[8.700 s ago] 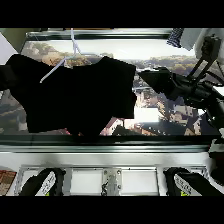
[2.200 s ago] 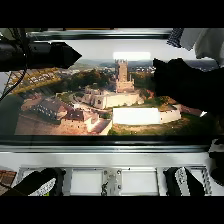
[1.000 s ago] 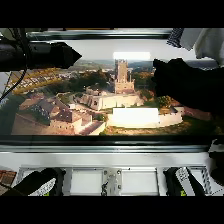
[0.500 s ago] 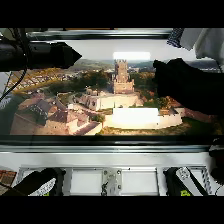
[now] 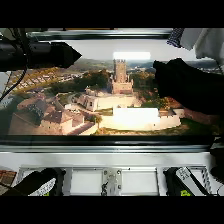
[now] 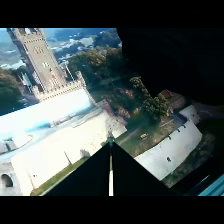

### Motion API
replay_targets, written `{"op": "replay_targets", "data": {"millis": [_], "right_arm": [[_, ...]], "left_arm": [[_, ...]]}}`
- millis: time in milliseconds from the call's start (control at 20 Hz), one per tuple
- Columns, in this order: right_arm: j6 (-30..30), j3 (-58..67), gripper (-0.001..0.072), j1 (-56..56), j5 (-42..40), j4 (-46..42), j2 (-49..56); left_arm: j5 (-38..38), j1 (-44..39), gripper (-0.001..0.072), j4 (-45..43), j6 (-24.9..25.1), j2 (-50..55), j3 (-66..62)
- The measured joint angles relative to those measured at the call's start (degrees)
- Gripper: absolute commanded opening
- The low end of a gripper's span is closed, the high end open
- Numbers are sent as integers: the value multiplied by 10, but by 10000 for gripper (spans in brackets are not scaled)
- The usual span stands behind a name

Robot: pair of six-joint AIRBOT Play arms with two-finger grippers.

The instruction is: Fold the clothes and pants, and hang the long-sleeved shirts on hangers.

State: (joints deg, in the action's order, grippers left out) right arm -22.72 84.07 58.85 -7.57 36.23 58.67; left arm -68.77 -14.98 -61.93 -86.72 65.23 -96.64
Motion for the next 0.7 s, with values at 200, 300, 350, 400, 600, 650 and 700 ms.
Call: {"op": "replay_targets", "data": {"millis": [200, 300, 350, 400, 600, 650, 700], "right_arm": [[2, -1, 573, 0, -3, 16, -5], [2, -1, 573, 0, -3, 20, -16], [2, -1, 573, 0, -3, 22, -23], [2, -1, 572, 0, -3, 22, -31], [1, -1, 572, -5, 18, 22, -66], [1, -1, 572, -10, 25, 21, -73], [1, -2, 572, -18, 29, 21, -81]], "left_arm": [[0, 0, 14, 0, 0, 0, 0], [0, 0, 14, 0, 0, 0, 0], [0, 0, 13, 0, 0, 0, 0], [0, 0, 14, 0, 0, 0, 0], [0, 0, 14, 0, 0, 0, 0], [0, 0, 13, 0, 0, 0, 0], [0, 0, 13, 0, 0, 0, 0]]}}
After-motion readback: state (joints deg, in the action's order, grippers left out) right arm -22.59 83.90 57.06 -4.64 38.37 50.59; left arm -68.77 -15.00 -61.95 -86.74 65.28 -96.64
